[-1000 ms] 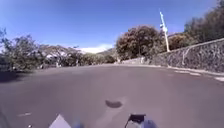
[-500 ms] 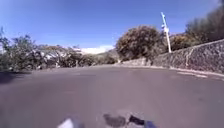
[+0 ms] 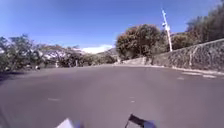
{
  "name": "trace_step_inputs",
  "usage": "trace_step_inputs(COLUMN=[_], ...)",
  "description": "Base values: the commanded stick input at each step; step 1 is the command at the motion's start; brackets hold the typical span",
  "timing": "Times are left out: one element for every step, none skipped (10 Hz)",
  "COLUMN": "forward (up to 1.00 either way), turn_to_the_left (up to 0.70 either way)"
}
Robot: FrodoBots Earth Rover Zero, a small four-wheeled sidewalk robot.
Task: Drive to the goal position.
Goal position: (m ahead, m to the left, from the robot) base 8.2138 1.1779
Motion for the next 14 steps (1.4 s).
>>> trace_step_inputs(forward=[0.85,0.85,0.85,0.85,0.85,0.85,0.85,0.85,0.85,0.85,0.85,0.85,0.85,0.85], turn_to_the_left=[0.00,0.00,0.00,0.00,0.00,0.00,0.00,0.00,0.00,0.00,0.00,0.00,0.00,0.00])
